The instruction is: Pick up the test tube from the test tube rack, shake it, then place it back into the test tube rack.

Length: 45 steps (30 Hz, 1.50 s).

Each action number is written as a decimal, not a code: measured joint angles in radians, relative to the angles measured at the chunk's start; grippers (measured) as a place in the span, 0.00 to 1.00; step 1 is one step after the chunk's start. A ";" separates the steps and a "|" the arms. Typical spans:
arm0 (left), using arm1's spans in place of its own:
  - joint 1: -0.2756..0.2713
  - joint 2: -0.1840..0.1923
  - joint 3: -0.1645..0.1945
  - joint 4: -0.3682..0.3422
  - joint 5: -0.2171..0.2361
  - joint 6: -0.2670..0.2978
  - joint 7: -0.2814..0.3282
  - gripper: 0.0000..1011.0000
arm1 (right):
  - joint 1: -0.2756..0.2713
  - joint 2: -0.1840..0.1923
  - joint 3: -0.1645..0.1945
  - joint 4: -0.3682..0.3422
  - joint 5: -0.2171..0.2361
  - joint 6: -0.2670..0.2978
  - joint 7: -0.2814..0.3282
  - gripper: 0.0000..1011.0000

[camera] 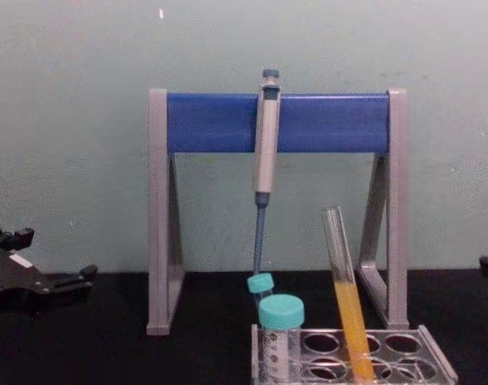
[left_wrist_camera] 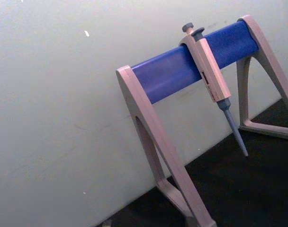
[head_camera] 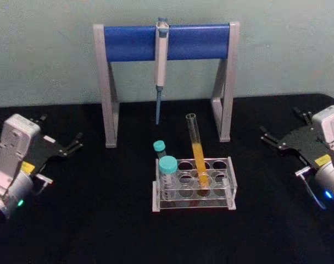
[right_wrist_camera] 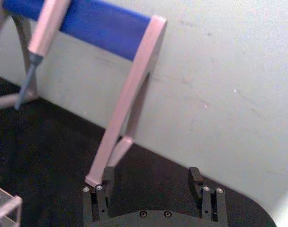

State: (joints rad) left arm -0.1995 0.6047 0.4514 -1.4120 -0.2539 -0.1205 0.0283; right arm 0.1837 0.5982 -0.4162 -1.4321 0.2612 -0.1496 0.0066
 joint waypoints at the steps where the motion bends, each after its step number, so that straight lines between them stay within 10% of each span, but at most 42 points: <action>1: 0.000 0.000 0.000 0.000 0.000 0.000 0.000 0.99 | -0.002 0.001 0.004 -0.005 0.006 -0.003 0.008 0.99; 16: 0.000 0.000 0.000 0.000 0.000 0.000 0.000 0.99 | -0.030 0.041 0.029 -0.099 0.183 -0.065 0.338 0.99; 45: 0.000 0.000 0.000 0.000 0.000 0.000 0.000 0.99 | 0.086 -0.030 -0.041 -0.069 0.198 0.115 0.585 0.99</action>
State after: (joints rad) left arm -0.1995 0.6047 0.4514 -1.4120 -0.2539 -0.1205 0.0283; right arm 0.2695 0.5683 -0.4569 -1.5010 0.4593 -0.0348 0.5911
